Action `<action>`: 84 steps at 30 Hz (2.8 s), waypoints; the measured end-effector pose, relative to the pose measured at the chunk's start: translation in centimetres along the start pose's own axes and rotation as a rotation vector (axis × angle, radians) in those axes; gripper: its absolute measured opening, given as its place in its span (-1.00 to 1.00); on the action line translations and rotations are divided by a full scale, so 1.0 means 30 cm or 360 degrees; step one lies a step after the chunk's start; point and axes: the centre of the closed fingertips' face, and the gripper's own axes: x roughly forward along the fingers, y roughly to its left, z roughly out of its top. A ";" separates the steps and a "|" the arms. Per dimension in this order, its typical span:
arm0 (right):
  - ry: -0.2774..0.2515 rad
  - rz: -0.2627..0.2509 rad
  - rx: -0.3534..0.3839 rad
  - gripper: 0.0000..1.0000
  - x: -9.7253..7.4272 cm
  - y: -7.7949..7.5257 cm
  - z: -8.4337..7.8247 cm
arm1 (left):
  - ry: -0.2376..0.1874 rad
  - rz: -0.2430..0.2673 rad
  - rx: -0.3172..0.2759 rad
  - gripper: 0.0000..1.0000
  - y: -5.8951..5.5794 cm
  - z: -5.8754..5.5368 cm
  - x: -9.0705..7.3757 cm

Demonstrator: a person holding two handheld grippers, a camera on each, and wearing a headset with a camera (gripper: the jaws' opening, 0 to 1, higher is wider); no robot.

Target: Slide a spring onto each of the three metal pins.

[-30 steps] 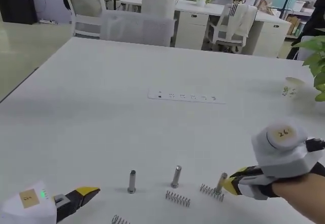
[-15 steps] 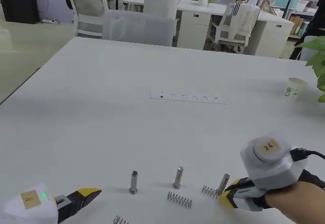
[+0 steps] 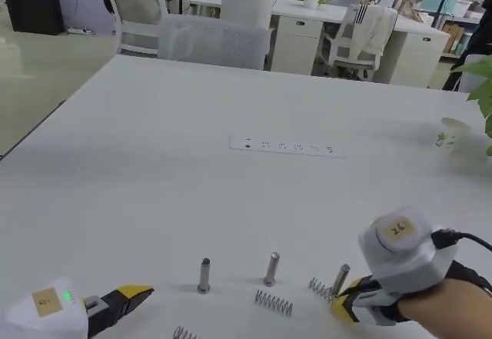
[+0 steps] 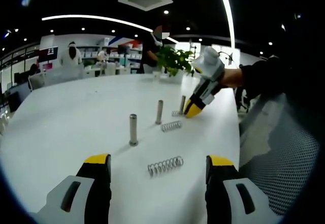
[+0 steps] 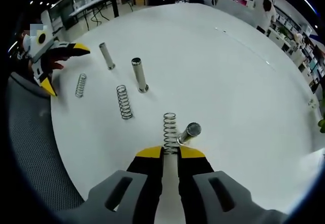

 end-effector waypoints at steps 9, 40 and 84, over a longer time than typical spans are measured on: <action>-0.0001 0.0025 -0.0048 -0.85 -0.057 0.053 0.007 | -0.0011 -0.0017 0.0008 0.35 -0.010 0.010 -0.008; 0.0018 0.0394 -0.0503 -0.85 -0.132 0.311 0.119 | 0.0009 -0.0427 0.0308 -0.23 -0.206 0.101 0.146; 0.0039 0.0553 -0.0680 -0.86 -0.193 0.451 0.199 | 0.0081 -0.0532 0.0592 -0.94 -0.265 0.078 0.173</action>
